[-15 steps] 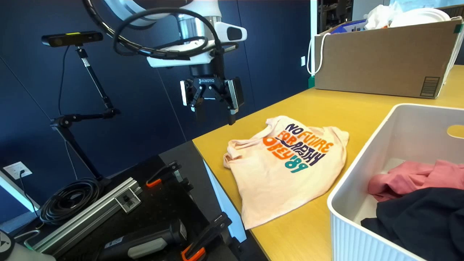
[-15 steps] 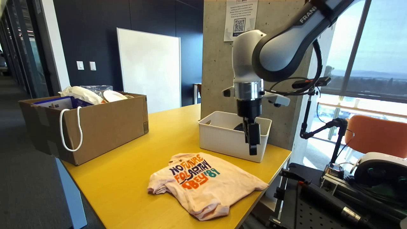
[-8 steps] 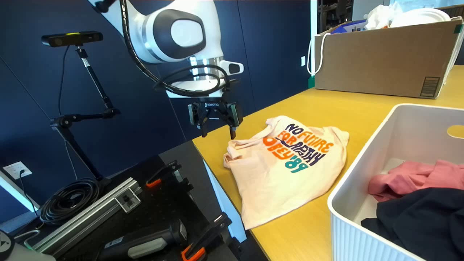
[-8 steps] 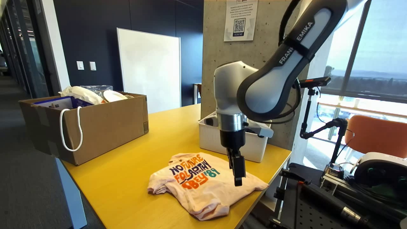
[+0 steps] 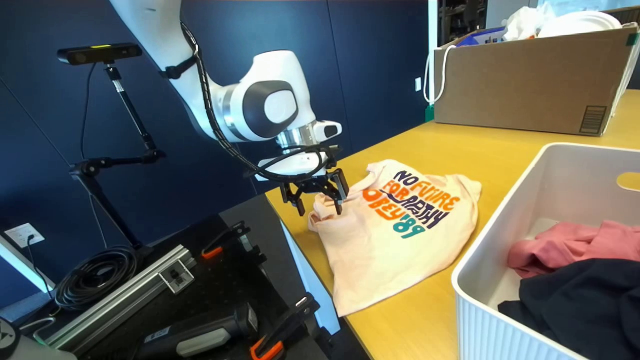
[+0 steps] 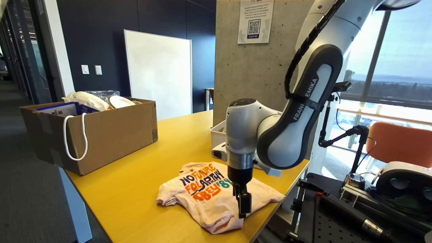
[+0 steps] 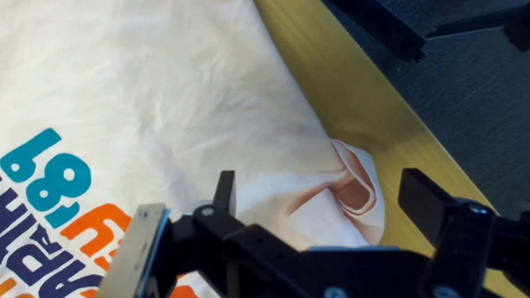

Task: Fold the t-shirt

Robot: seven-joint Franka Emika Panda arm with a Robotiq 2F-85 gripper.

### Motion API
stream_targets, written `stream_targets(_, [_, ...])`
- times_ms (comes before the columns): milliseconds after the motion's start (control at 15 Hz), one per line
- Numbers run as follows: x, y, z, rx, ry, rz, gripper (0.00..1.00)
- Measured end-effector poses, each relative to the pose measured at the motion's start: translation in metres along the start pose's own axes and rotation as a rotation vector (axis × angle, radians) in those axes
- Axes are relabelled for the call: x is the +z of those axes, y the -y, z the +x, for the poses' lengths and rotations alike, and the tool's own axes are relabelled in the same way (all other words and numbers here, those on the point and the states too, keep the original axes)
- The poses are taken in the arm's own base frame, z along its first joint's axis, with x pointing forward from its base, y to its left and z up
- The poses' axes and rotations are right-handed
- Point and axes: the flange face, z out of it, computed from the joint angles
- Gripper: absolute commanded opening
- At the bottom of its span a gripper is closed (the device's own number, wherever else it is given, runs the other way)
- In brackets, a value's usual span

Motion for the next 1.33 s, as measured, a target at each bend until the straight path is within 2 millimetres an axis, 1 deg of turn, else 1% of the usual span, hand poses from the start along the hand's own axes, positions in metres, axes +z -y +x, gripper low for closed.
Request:
stream_targets(200, [0.002,0.006,0.011,-0.021,-0.041,-0.047,1.0])
stream_targets(467, [0.001,0.009,0.029,-0.023,-0.084,-0.084,1.0])
stream_targets(733, [0.01,0.012,0.046,-0.025,-0.098,-0.089,1.0])
stream_targets(933, [0.018,0.019,0.053,-0.029,-0.096,-0.087,1.0])
stream_targets(1067, [0.019,0.026,0.056,-0.031,-0.096,-0.084,0.74])
stream_targets(1133, [0.019,0.03,0.057,-0.036,-0.095,-0.083,0.68])
stream_targets(1333, [0.02,0.04,0.059,-0.041,-0.094,-0.081,0.42])
